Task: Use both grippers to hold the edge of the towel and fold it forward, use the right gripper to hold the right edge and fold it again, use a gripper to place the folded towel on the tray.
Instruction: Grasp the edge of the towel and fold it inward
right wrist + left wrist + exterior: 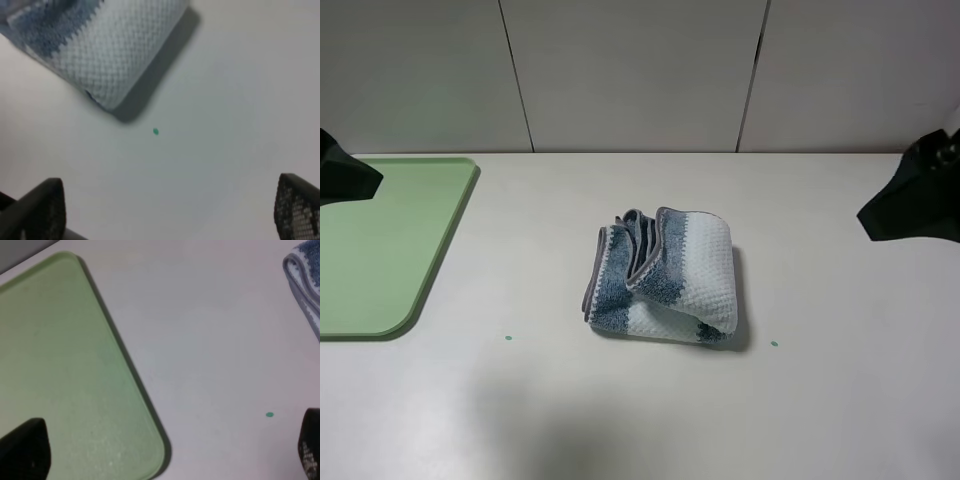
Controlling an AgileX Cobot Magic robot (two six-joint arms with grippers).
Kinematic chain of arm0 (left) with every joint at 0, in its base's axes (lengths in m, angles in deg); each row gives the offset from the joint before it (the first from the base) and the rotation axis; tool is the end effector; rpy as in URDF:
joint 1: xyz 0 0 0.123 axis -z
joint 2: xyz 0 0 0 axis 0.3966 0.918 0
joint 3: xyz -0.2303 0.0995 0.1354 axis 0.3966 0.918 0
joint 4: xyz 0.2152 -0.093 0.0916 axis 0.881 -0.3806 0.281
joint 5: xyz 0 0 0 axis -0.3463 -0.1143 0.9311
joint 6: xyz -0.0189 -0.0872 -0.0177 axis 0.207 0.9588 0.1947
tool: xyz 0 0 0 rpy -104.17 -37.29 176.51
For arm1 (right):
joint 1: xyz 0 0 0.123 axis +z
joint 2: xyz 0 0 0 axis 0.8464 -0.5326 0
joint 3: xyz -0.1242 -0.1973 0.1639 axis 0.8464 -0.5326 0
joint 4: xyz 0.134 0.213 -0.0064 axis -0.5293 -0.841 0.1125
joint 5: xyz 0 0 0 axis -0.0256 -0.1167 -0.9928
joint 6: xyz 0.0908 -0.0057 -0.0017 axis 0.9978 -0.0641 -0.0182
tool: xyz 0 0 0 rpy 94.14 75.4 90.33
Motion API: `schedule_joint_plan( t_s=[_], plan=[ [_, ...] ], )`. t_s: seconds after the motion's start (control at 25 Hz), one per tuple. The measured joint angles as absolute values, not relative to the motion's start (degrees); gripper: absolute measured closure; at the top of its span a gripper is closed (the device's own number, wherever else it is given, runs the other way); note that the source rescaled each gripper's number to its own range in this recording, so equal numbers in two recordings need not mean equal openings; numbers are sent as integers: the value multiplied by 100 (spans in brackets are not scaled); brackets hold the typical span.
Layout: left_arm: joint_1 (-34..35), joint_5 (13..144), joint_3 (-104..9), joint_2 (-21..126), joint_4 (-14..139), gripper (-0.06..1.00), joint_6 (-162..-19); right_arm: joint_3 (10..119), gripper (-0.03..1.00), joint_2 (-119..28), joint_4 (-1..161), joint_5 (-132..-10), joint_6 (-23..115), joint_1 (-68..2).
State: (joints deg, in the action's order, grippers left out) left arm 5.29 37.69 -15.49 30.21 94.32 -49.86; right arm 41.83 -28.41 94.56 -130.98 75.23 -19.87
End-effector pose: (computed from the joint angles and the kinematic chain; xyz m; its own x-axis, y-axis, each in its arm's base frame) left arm 0.1565 -0.0625 0.3360 -0.5449 0.4252 -0.7227 0.3872 0.8921 0.2330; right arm 0.1333 0.0910 0.3501 -0.7378 -0.4841 -0.4705 -0.5179 0.8529 -0.0655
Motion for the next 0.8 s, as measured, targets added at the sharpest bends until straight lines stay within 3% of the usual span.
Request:
schedule_joint_plan(
  t_s=[0.36,0.8],
  plan=[
    [529,3776,-1549,3021,9432,-5,-4986,4173,6,-1247,9118,-11949,7518,-2258],
    [529,3790,-1549,3021,9432,-5,-4995,4155,6,267,8919,-11536,7518,-4663]
  ],
)
